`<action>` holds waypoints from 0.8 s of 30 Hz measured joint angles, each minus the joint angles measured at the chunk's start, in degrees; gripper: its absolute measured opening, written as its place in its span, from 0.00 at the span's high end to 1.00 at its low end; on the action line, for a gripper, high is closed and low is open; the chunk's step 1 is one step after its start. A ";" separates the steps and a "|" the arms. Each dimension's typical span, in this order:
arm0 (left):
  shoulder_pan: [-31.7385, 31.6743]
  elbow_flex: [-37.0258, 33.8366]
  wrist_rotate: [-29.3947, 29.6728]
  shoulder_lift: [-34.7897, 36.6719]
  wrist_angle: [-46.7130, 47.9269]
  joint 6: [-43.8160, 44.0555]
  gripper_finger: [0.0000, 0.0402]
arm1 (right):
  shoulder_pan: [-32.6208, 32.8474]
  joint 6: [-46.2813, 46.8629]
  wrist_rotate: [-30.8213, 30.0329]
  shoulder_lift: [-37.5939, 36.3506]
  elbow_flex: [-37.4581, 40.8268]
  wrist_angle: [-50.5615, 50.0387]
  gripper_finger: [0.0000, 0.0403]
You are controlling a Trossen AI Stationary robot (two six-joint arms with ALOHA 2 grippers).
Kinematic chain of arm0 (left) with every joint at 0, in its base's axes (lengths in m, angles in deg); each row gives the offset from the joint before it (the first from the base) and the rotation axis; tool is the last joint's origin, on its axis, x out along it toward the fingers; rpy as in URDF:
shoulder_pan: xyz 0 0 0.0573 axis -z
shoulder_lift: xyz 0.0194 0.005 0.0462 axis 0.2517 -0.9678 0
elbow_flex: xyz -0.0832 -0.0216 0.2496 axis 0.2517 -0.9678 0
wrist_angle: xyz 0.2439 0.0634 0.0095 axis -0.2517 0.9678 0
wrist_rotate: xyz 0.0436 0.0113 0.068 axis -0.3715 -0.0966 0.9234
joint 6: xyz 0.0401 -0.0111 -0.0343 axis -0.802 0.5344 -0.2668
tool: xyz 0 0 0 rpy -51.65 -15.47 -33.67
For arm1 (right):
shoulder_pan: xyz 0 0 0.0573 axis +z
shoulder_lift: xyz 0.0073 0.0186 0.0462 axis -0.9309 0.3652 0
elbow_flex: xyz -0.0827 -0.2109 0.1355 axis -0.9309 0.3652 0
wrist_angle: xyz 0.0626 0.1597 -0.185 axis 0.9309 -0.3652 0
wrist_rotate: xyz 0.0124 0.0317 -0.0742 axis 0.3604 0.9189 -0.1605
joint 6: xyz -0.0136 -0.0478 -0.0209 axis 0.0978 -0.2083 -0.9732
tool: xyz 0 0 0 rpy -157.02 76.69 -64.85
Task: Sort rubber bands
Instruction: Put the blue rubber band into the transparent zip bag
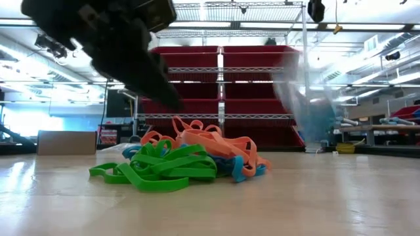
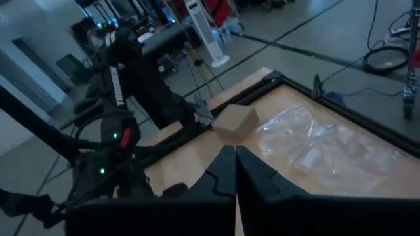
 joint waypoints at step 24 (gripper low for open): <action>-3.77 0.11 -3.08 -5.68 -1.72 -0.55 0.63 | 5.23 -3.13 1.21 2.36 0.00 -30.15 0.87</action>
